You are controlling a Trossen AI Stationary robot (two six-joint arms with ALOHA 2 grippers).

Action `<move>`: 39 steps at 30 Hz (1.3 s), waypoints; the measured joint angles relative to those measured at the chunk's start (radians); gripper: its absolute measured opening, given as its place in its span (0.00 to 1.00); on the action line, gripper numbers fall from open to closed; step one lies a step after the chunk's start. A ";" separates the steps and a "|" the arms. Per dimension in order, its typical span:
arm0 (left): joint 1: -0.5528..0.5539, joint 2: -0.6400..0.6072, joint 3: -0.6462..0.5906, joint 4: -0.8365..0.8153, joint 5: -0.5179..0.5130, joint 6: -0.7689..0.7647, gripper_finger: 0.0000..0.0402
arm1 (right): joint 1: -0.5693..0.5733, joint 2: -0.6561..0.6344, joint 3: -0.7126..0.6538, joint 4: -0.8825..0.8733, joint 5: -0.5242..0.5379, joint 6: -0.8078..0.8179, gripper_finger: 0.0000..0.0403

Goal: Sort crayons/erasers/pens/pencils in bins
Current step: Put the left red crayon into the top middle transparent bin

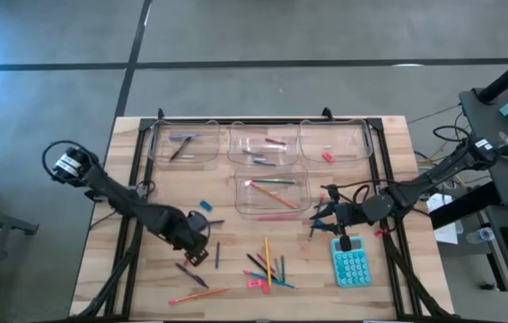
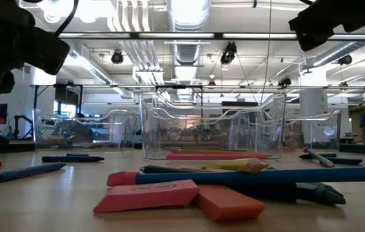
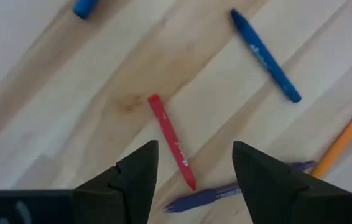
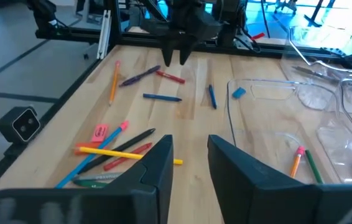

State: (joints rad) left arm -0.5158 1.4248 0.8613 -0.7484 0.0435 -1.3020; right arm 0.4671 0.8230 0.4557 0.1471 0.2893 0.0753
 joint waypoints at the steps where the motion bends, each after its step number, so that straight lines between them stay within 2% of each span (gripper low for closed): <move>1: -0.006 0.014 0.010 -0.002 0.002 -0.001 0.48 | 0.000 0.000 0.000 0.000 0.000 0.000 0.22; 12: -0.037 0.142 0.033 -0.005 0.010 -0.002 0.48 | 0.000 0.010 0.000 0.000 0.000 -0.001 0.22; 25: -0.037 0.145 -0.013 -0.004 -0.002 -0.055 0.48 | 0.000 0.013 0.001 0.000 0.000 -0.009 0.21; 30: -0.037 0.145 -0.016 -0.002 -0.050 -0.088 0.48 | -0.001 0.023 0.001 0.000 0.001 -0.016 0.20; 39: -0.036 0.145 -0.017 0.011 -0.077 -0.128 0.48 | -0.001 0.049 0.000 -0.001 0.001 -0.028 0.20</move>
State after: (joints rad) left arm -0.5518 1.5696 0.8446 -0.7374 -0.0338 -1.4304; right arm 0.4664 0.8716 0.4553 0.1462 0.2905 0.0474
